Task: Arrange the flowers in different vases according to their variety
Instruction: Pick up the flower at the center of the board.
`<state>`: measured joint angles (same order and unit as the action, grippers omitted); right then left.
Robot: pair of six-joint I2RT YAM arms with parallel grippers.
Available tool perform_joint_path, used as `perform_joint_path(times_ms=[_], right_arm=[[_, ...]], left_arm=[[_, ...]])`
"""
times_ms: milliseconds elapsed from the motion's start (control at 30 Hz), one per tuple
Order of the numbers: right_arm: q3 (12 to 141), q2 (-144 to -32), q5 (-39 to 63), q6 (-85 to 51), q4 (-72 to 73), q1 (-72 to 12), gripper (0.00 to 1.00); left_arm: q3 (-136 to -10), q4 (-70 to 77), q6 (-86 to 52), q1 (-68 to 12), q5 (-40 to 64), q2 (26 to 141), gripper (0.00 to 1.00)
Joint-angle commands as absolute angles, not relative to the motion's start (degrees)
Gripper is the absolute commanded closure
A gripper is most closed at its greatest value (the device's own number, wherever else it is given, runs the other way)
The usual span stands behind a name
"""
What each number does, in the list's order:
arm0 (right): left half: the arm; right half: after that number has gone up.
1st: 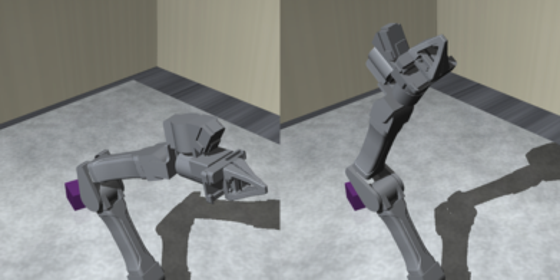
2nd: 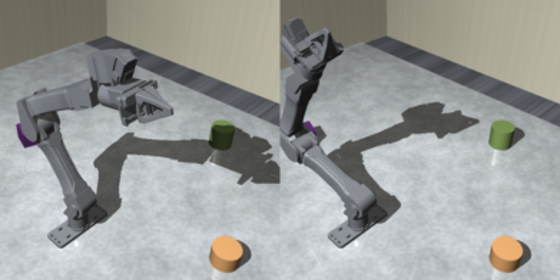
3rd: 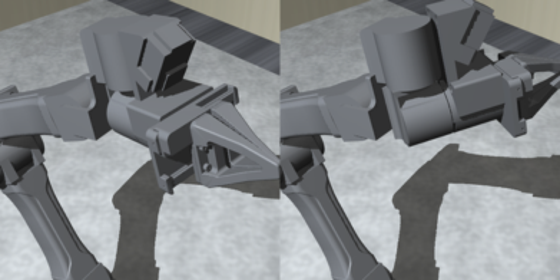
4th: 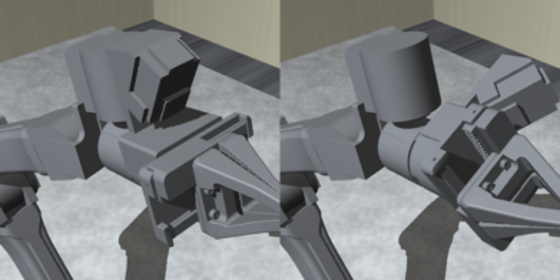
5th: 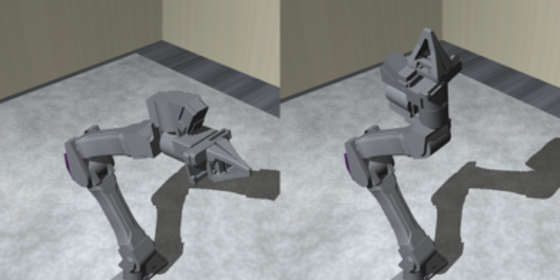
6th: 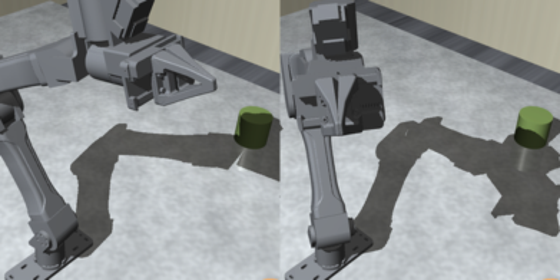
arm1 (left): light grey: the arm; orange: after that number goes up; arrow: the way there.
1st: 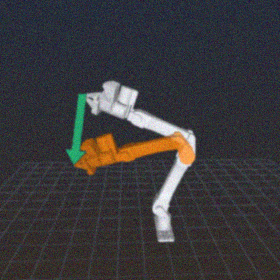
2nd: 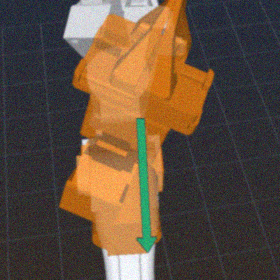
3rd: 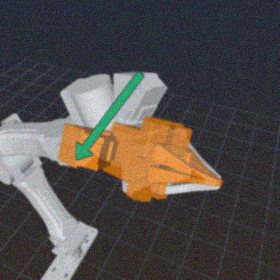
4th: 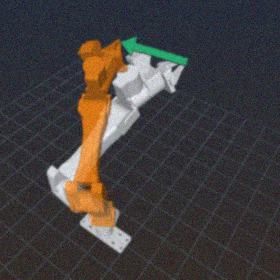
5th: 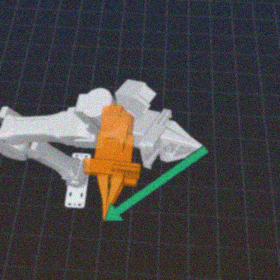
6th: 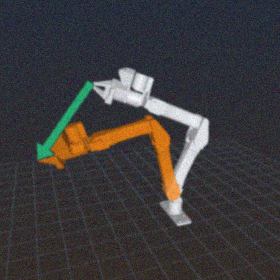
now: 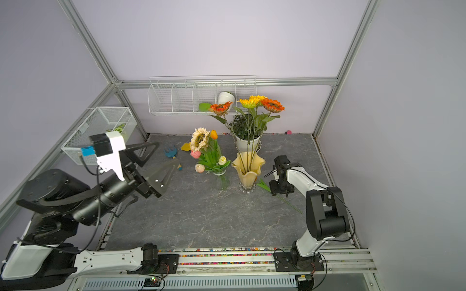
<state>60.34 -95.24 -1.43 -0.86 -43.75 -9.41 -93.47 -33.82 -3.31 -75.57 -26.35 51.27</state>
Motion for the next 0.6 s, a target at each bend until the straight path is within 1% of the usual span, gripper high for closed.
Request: perform_joint_path(times_ms=[0, 200, 300, 333, 467, 567], right_arm=[[61.9, -98.1, 0.8, 5.8, -43.8, -9.6, 0.32], [61.7, -101.5, -0.6, 7.7, -41.2, -10.1, 0.33], [60.6, -102.1, -1.9, 7.4, -39.4, -10.6, 0.38], [60.3, -102.3, -2.3, 7.3, -39.0, -11.0, 0.41], [59.6, -103.0, -5.5, 6.1, -38.1, -13.5, 0.65], [59.1, -103.6, -5.8, 5.2, -37.5, -14.9, 0.74]], left_arm=[[-94.0, -42.0, -6.0, -75.8, -27.5, 51.9, 0.0], [-96.1, -48.0, -7.0, -75.8, -29.5, 51.8, 0.0], [-96.5, -48.8, -7.3, -75.8, -29.5, 51.3, 0.0], [-96.7, -49.1, -7.4, -75.8, -29.4, 51.2, 0.0], [-97.6, -50.3, -7.9, -75.8, -29.6, 50.8, 0.0], [-98.5, -51.7, -8.7, -75.8, -30.0, 50.7, 0.0]])
